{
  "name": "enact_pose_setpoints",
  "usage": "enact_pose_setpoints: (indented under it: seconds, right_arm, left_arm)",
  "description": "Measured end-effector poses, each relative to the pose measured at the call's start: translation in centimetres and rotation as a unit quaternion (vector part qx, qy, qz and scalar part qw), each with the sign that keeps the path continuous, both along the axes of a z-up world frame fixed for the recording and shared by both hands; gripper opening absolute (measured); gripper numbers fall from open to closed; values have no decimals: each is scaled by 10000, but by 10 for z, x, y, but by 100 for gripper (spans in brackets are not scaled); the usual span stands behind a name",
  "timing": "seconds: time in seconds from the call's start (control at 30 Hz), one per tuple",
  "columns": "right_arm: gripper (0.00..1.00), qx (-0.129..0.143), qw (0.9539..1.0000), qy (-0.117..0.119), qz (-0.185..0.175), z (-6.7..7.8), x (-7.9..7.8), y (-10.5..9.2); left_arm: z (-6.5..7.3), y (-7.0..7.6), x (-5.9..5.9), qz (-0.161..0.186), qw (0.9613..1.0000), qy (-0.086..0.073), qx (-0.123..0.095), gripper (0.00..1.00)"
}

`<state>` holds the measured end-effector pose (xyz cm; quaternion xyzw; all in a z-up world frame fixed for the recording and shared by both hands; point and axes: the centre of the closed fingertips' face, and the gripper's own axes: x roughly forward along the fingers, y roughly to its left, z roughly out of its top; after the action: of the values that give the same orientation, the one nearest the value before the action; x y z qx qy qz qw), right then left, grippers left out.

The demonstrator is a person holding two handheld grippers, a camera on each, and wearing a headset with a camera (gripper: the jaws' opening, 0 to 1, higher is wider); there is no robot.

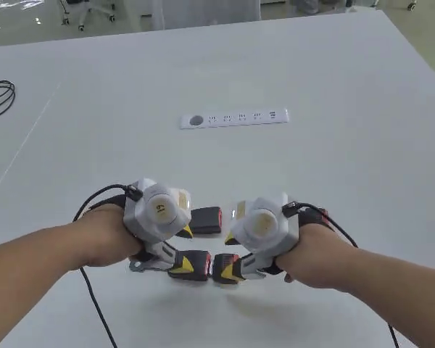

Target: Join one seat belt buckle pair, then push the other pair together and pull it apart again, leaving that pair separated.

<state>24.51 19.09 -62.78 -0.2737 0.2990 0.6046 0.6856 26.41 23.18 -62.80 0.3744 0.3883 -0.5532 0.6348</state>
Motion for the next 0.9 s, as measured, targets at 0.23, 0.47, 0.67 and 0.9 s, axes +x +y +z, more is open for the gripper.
enact_pose_setpoints:
  seconds: [0.23,0.47,0.67,0.9]
  right_arm:
    - [31,-214,9994,-255,-86,1,25,-35]
    - [30,-493,9973,-402,-362,0,58,-88]
    - [31,-701,9951,-433,-547,-8,77,-127]
    - [31,-883,9931,-314,-711,-18,86,-163]
  left_arm:
    - [4,-12,26,-87,9996,-247,144,39]
    - [2,-15,54,-119,9992,-339,197,39]
    - [-9,-9,69,-120,9990,-332,269,40]
    - [-27,6,73,8,9989,-190,427,44]
